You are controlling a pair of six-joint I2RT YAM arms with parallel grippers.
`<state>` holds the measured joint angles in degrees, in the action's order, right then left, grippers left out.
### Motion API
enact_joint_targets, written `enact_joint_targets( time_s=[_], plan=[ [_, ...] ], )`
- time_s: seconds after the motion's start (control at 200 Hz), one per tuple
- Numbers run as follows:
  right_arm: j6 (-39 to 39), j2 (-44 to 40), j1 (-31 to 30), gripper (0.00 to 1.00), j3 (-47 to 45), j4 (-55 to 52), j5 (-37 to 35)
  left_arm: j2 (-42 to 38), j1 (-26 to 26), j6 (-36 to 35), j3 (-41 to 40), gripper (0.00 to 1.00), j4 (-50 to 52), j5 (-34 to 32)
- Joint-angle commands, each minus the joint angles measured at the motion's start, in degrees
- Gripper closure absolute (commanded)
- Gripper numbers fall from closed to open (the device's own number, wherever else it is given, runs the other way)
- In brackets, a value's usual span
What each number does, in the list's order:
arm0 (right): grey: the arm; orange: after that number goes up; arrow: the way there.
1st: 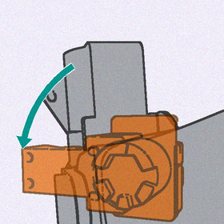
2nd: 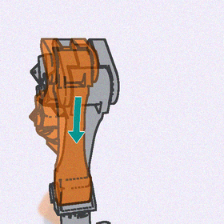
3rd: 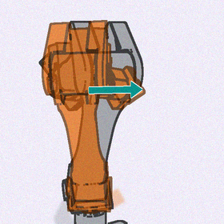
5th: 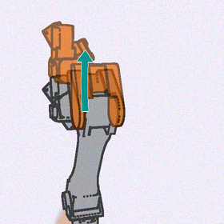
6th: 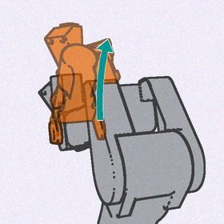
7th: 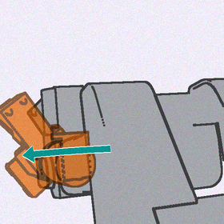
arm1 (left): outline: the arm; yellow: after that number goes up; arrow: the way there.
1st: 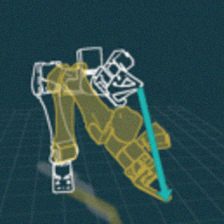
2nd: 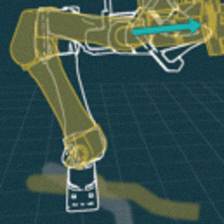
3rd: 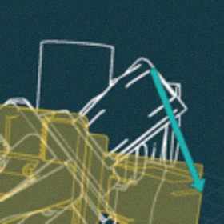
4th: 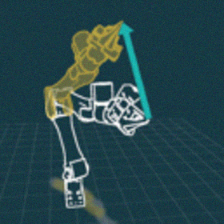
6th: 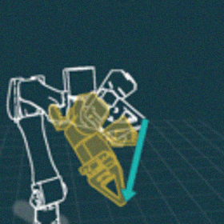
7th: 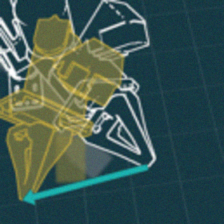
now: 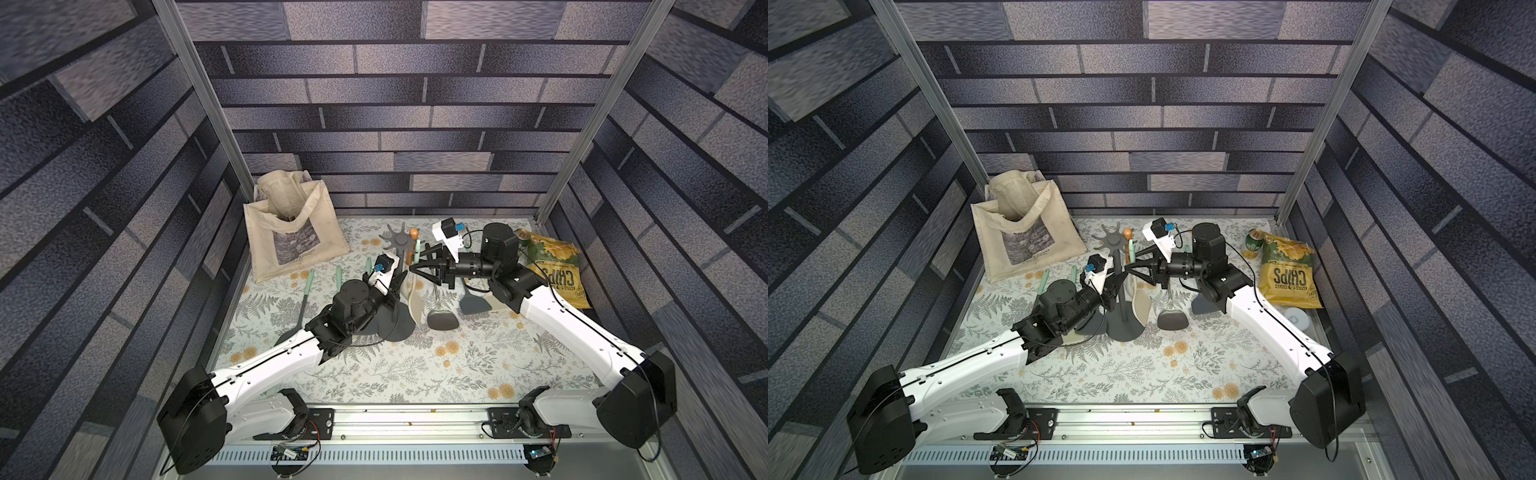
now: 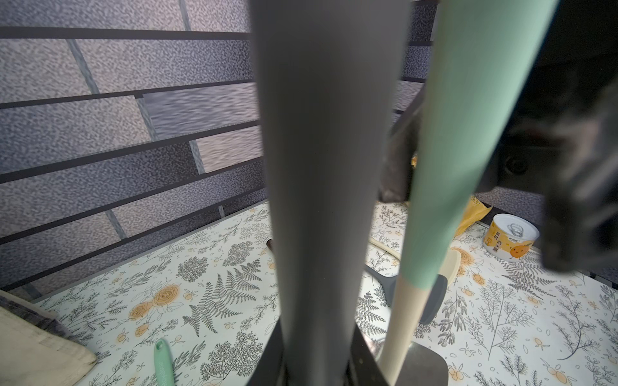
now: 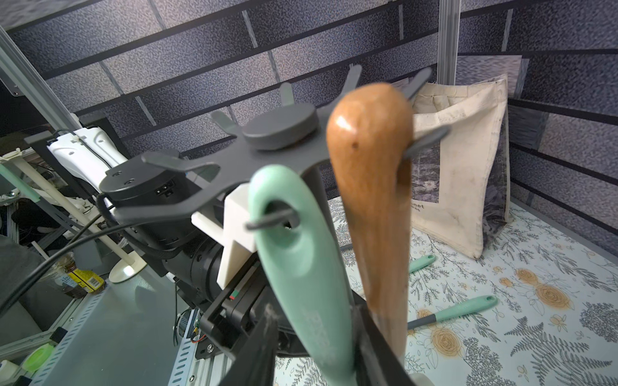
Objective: Take the spatula off the kitchen utensil rack
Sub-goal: Take off the spatula from the rack.
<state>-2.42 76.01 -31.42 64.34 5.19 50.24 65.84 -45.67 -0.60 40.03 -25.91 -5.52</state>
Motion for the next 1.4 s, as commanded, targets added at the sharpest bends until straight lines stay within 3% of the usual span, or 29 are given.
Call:
enact_joint_targets(
  time_s=[0.0, 0.27, 0.546, 1.397],
  plan=[
    [1.45, 0.76, -1.02, 0.65, 1.67, -1.09, 0.39, 0.68, 0.50, -2.14, -0.40, 0.86, 6.93, -0.63],
    [2.66, 0.13, -1.19, 0.85, 1.58, -3.55, -0.90, 0.62, 0.67, -2.38, -0.14, 0.86, 7.18, -0.46],
    [5.11, -3.46, -1.22, 0.96, 0.98, -8.02, -2.96, 0.54, 0.89, -2.39, -0.29, 0.86, 7.37, -0.63],
    [10.35, -15.93, -1.19, 1.00, 0.52, -22.91, -13.08, -0.32, 1.22, -2.28, -1.10, 0.86, 7.63, -1.07]
  ],
)
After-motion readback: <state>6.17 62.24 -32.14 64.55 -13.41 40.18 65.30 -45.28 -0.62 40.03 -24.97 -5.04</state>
